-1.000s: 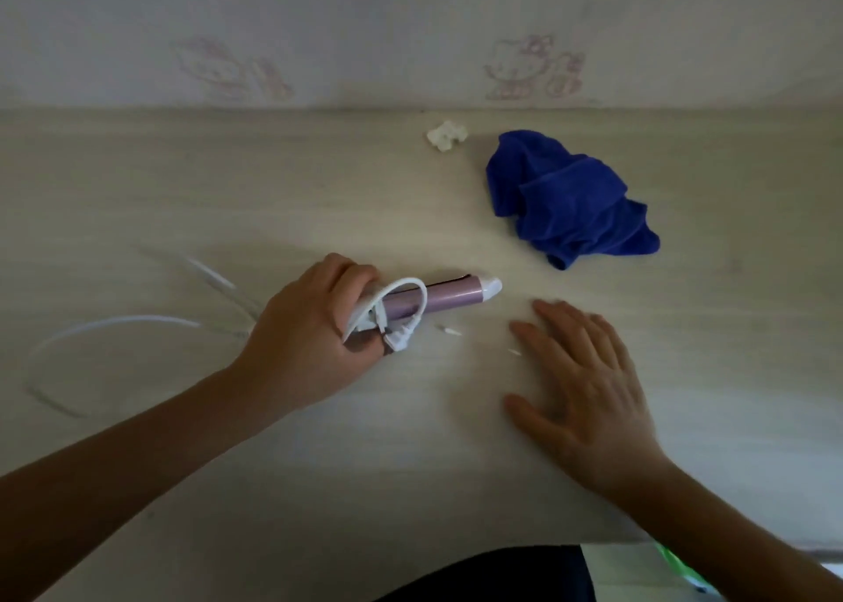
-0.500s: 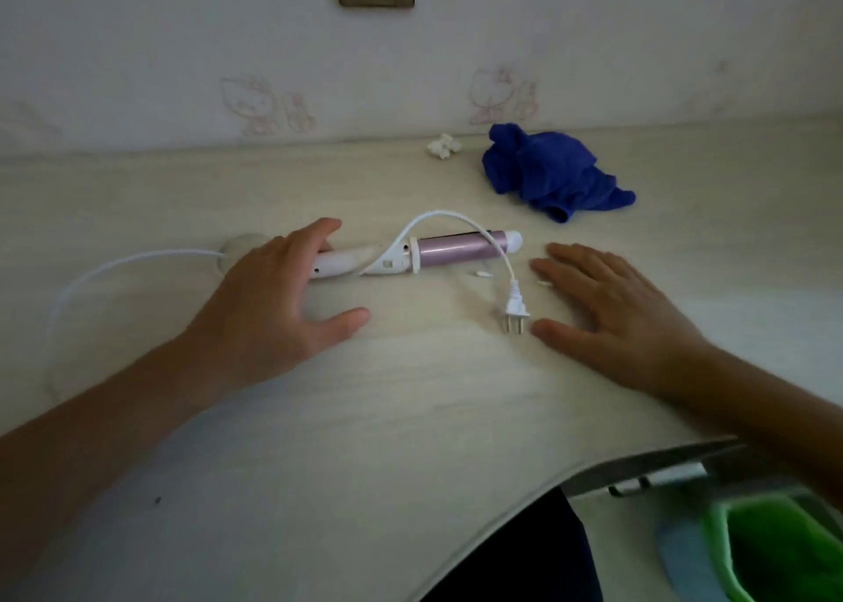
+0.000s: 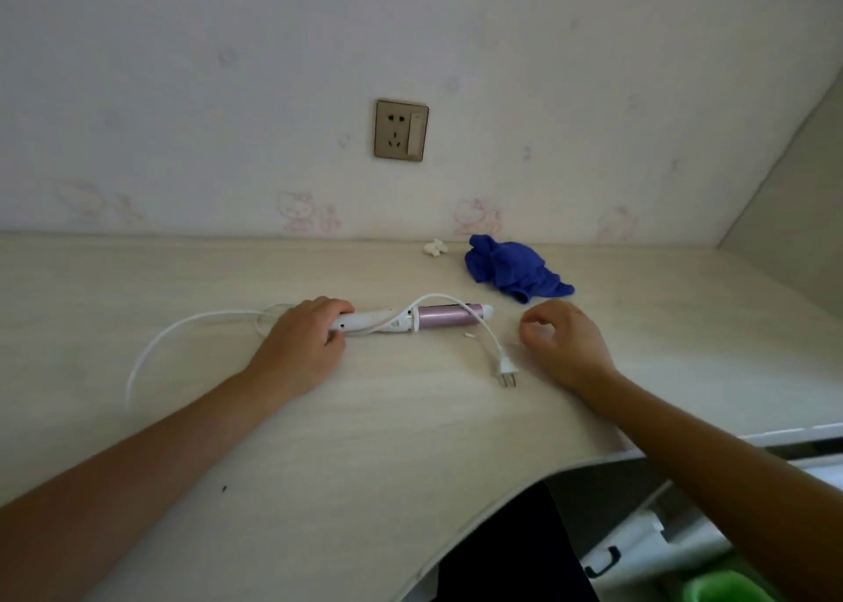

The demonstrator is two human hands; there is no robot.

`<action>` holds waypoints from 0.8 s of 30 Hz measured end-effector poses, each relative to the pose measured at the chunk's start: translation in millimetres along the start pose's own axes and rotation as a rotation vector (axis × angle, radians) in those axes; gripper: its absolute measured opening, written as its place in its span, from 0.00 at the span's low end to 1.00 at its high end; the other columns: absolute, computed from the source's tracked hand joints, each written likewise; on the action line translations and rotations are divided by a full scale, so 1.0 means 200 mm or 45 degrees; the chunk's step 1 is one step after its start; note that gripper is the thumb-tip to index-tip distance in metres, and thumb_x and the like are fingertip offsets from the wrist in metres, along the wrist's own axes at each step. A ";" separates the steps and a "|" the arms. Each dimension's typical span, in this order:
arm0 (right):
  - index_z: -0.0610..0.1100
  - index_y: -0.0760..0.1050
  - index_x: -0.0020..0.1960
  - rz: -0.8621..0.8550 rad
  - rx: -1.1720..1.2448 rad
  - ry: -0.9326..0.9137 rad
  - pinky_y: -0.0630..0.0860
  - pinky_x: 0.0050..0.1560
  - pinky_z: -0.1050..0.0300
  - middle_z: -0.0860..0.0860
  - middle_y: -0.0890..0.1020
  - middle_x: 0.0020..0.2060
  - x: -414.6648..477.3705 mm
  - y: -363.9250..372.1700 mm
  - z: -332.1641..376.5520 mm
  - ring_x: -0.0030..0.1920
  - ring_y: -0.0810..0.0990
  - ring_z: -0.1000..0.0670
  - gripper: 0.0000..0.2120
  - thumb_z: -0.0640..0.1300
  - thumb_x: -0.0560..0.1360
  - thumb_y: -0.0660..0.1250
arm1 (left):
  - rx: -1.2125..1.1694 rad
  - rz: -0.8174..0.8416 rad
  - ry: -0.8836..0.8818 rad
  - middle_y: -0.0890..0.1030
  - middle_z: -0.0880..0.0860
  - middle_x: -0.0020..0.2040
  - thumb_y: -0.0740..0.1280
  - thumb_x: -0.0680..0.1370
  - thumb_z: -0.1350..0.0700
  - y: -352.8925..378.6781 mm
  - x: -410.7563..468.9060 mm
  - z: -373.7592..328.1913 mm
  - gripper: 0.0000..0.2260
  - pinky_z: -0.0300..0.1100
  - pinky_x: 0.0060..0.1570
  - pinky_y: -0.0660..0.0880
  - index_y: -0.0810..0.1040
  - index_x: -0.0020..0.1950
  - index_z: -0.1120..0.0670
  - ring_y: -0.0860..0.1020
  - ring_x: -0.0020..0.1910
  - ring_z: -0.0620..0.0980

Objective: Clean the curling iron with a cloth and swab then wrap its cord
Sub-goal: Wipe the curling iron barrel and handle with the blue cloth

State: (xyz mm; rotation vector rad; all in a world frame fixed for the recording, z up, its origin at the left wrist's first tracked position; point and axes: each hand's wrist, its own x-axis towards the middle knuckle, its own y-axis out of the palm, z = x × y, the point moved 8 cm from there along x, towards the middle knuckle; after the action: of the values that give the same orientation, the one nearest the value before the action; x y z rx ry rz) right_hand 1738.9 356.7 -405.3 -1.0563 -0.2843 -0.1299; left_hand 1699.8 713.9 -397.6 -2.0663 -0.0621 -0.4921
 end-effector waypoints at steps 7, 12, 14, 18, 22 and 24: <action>0.53 0.79 0.63 -0.340 0.114 0.084 0.71 0.57 0.54 0.52 0.77 0.59 0.28 0.03 0.05 0.61 0.75 0.46 0.18 0.55 0.74 0.68 | 0.001 -0.022 -0.002 0.82 0.56 0.57 0.69 0.80 0.61 0.02 0.01 0.03 0.15 0.49 0.53 0.73 0.79 0.66 0.59 0.79 0.56 0.58; 0.59 0.68 0.72 -0.095 -0.040 0.168 0.71 0.67 0.44 0.51 0.71 0.72 0.51 0.14 0.01 0.69 0.71 0.43 0.30 0.60 0.72 0.68 | 0.031 0.007 0.028 0.80 0.59 0.59 0.69 0.81 0.61 0.02 0.00 -0.03 0.16 0.52 0.60 0.73 0.78 0.68 0.61 0.77 0.60 0.60; 0.58 0.71 0.68 -0.006 -0.046 0.194 0.75 0.60 0.45 0.49 0.77 0.64 0.66 0.24 0.02 0.61 0.77 0.41 0.26 0.56 0.71 0.69 | 0.068 0.020 -0.010 0.80 0.60 0.58 0.68 0.81 0.62 0.04 0.02 0.04 0.15 0.53 0.60 0.72 0.79 0.67 0.62 0.77 0.59 0.61; 0.60 0.75 0.53 -0.119 0.241 0.264 0.78 0.40 0.53 0.59 0.83 0.40 0.66 0.19 -0.02 0.40 0.82 0.51 0.15 0.52 0.66 0.68 | 0.084 -0.028 0.012 0.79 0.58 0.54 0.68 0.81 0.62 0.01 0.00 0.01 0.11 0.53 0.52 0.75 0.81 0.62 0.60 0.78 0.53 0.61; 0.62 0.76 0.52 -0.345 0.739 0.300 0.73 0.38 0.64 0.63 0.83 0.41 0.57 0.13 -0.05 0.42 0.82 0.61 0.14 0.50 0.68 0.68 | 0.100 -0.070 -0.005 0.80 0.56 0.51 0.69 0.80 0.62 -0.04 0.06 0.04 0.09 0.52 0.46 0.76 0.82 0.60 0.58 0.81 0.48 0.62; 0.63 0.75 0.56 -0.429 0.869 0.253 0.75 0.38 0.67 0.66 0.83 0.45 0.54 0.07 0.00 0.43 0.83 0.63 0.17 0.53 0.68 0.70 | 0.092 -0.086 -0.020 0.80 0.56 0.51 0.69 0.80 0.62 -0.06 0.11 0.06 0.09 0.53 0.46 0.77 0.82 0.60 0.58 0.81 0.47 0.63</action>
State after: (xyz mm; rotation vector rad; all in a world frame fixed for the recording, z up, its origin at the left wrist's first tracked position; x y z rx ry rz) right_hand 1845.7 367.8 -385.9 -0.3085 -0.2945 -0.4075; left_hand 1719.9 726.3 -385.6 -2.0028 -0.1573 -0.5078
